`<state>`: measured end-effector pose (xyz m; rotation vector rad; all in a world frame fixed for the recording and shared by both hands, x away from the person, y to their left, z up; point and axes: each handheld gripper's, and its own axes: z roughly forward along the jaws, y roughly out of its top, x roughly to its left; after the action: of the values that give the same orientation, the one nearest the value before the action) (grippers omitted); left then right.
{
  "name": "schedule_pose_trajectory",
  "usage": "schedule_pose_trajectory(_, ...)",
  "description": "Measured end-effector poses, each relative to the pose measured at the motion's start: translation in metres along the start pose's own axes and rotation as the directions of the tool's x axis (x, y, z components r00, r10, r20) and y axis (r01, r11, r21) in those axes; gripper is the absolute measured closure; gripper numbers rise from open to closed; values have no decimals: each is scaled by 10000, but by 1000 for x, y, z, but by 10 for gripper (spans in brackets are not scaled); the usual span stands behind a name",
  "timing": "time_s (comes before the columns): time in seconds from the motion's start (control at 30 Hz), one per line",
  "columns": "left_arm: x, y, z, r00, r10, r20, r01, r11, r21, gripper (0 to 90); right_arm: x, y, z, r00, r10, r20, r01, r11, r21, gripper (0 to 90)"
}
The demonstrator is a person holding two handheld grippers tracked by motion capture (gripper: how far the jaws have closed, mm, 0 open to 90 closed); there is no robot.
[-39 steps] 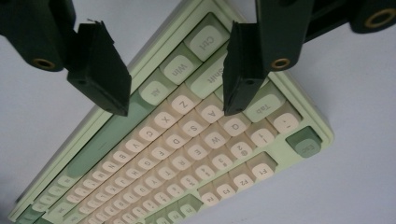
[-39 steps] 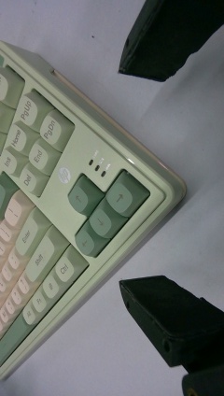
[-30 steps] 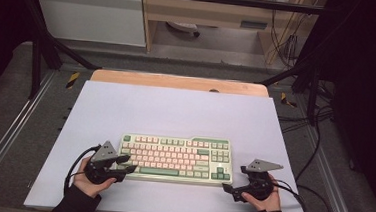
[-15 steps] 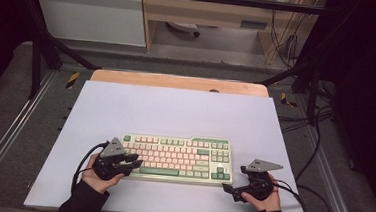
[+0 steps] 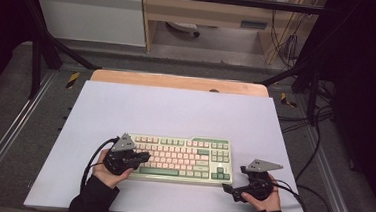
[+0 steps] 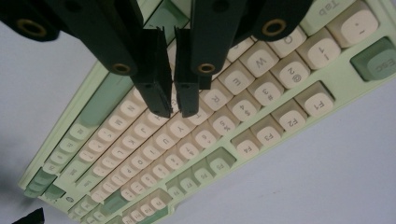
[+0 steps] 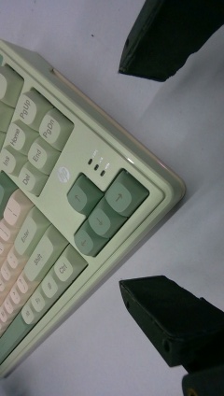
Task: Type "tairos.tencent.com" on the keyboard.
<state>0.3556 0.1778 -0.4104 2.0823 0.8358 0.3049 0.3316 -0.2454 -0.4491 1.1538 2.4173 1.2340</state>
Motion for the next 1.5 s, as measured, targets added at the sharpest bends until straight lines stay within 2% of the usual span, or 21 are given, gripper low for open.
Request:
schedule_pose_trajectory(0.23,-2,8,8,10000,75,35,-75,10000,-39,895,0,0,0,10000,-4,1,4,10000,3,8)
schedule_pose_trajectory(0.6,-2,13,20,10000,40,-17,-40,10000,32,900,0,0,0,10000,-11,-12,11,10000,12,8)
schedule_pose_trajectory(0.77,-5,17,31,9999,86,-66,-85,9999,128,900,0,0,0,10000,-6,-23,6,10000,6,8)
schedule_pose_trajectory(1.13,-1,14,41,9992,90,-393,-74,9992,401,900,0,0,0,10000,-11,-39,11,10000,-1,8)
schedule_pose_trajectory(1.5,3,11,44,9992,46,-395,-31,9993,384,900,0,0,1,10000,-47,-17,47,10000,28,8)
